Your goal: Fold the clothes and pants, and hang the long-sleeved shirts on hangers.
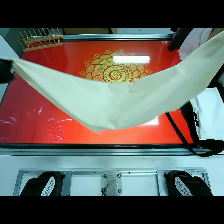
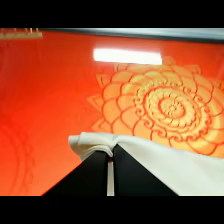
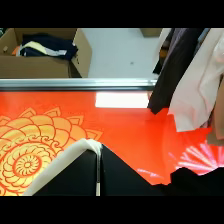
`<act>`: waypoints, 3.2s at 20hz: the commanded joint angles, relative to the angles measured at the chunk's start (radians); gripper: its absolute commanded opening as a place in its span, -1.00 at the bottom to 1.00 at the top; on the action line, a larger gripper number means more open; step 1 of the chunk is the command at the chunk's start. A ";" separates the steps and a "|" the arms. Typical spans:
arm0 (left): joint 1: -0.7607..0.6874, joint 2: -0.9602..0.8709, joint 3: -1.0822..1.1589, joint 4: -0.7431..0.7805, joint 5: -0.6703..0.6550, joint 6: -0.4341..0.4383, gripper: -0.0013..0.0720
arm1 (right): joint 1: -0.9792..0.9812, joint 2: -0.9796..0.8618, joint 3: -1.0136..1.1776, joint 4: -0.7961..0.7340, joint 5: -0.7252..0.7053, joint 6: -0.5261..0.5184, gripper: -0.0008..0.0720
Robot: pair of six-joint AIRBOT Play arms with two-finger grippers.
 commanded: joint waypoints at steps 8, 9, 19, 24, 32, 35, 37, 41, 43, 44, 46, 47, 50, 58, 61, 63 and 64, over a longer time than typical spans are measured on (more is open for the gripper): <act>-0.022 -0.351 -0.235 0.020 0.232 -0.084 -0.95 | 0.024 -0.591 0.125 0.134 -0.296 0.151 -0.02; -0.032 -0.383 -0.235 0.021 0.201 -0.084 -0.95 | 0.022 -0.601 0.125 0.140 -0.254 0.142 0.74; -0.043 -0.468 -0.236 0.022 0.142 -0.084 -0.95 | -0.053 -0.337 -0.603 0.132 0.244 0.142 0.81; -0.043 -0.468 -0.236 0.022 0.142 -0.084 -0.95 | 0.021 -0.289 -0.990 0.423 0.055 0.082 0.81; -0.042 -0.468 -0.236 0.024 0.143 -0.084 -0.95 | 0.255 -0.337 -1.020 0.545 -0.283 0.067 0.04; -0.035 -0.463 -0.232 0.030 0.142 -0.084 -0.95 | 0.241 -0.320 -0.975 0.540 -0.284 0.000 -0.94; -0.001 -0.426 -0.180 0.029 0.143 -0.084 -0.95 | 0.181 -0.257 -0.864 0.487 -0.234 -0.011 -0.95; 0.092 -0.251 0.053 0.027 0.151 -0.084 -0.95 | 0.019 -0.094 -0.451 0.365 -0.066 -0.010 -0.94; 0.109 -0.145 0.146 0.021 0.162 -0.084 -0.95 | -0.035 -0.032 -0.229 0.406 -0.019 -0.011 -0.95; 0.109 -0.089 0.182 0.022 0.161 -0.084 -0.95 | -0.045 -0.003 -0.131 0.406 -0.017 -0.011 -0.95; 0.109 0.014 0.229 0.023 0.165 -0.084 -0.95 | -0.044 0.051 0.013 0.405 -0.019 -0.031 -0.95; 0.109 0.065 0.243 0.029 0.167 -0.084 -0.95 | -0.044 0.078 0.064 0.405 -0.019 -0.037 -0.95; 0.109 0.191 0.251 0.030 0.169 -0.084 -0.95 | -0.045 0.161 0.119 0.369 -0.019 -0.037 -0.95; 0.109 0.258 0.250 0.030 0.116 -0.084 -0.95 | -0.045 0.196 0.115 0.295 0.195 0.058 -0.95; 0.109 0.097 0.249 0.029 -0.036 -0.084 -0.95 | -0.043 0.089 0.071 0.301 0.395 0.137 -0.95; 0.108 -0.070 0.249 0.025 -0.102 -0.084 -0.95 | -0.024 -0.011 -0.006 0.299 0.468 0.152 -0.95; 0.101 -0.156 0.249 0.026 -0.107 -0.084 -0.95 | -0.003 -0.066 -0.052 0.300 0.470 0.152 -0.95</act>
